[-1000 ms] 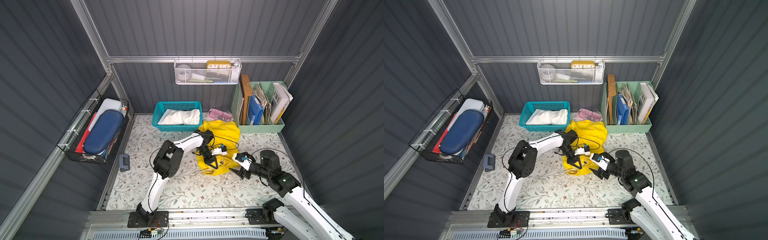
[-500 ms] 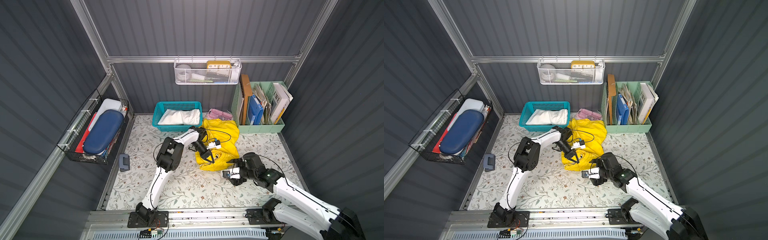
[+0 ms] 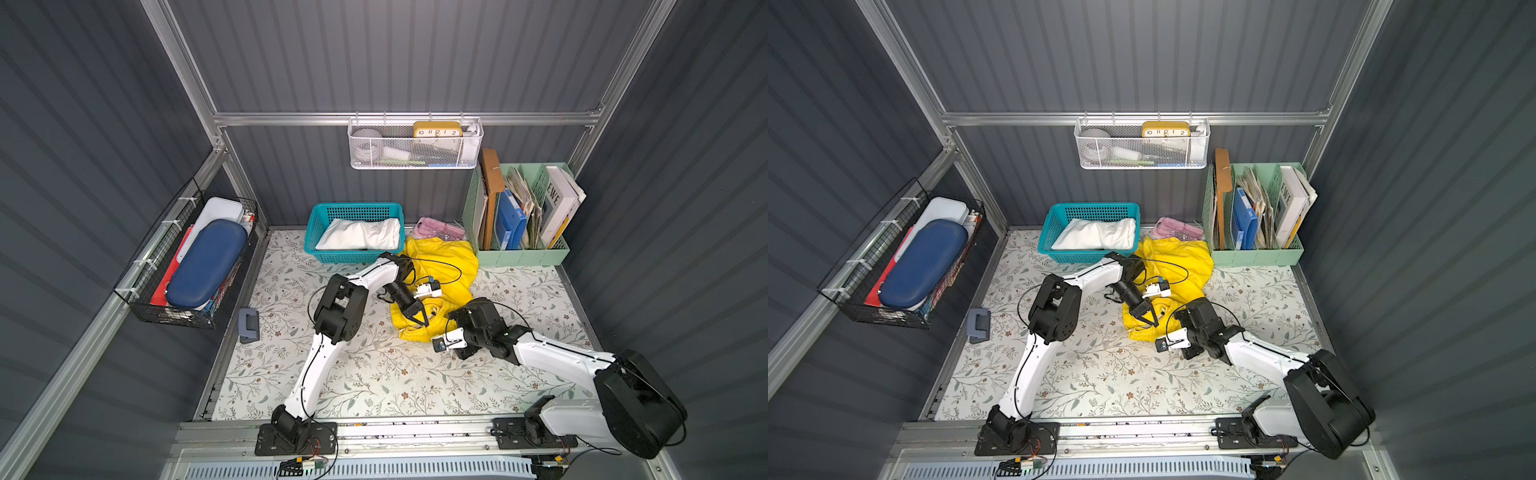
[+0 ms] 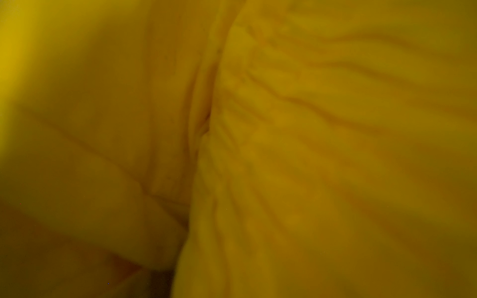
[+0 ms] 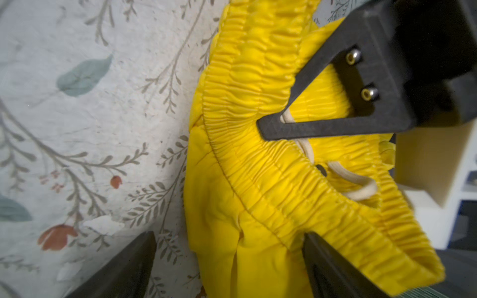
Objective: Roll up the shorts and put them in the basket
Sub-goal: Roll the shorts at the center of the board.
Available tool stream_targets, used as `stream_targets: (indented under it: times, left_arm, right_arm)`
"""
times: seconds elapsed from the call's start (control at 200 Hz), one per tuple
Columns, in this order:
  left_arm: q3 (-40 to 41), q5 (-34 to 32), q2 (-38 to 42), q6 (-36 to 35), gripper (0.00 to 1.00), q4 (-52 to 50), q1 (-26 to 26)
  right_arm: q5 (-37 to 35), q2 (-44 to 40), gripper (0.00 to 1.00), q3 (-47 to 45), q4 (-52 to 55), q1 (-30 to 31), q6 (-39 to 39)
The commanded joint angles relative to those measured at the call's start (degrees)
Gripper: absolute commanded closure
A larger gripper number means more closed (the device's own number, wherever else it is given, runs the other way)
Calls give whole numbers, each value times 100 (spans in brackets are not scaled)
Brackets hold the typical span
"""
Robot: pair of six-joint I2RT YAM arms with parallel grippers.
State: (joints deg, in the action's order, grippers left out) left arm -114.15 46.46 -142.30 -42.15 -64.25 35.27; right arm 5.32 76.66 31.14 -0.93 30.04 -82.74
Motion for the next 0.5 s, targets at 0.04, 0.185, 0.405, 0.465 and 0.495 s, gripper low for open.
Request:
stream_targets:
  times: [0.04,0.185,0.405,0.465,0.495]
  left_arm:
    - [221,-713,-411,119,97,202,93]
    - [228,-732,-406,135,96,216,94]
    - [263,-812,-408,162,82,255,94]
    - [261,-827,-436,168,79,256,94]
    - [263,-839,-446,179,78,256,94]
  right_arm:
    - [123,333,7,322,-184,-191,-223]
    - [388,688,10,540,-13,-430,-336]
    - [779,1185,19,918,366,-600,-380]
    - [824,1283,24,946,370,-601,-352]
    - [821,1340,27,980,390,-596,-334]
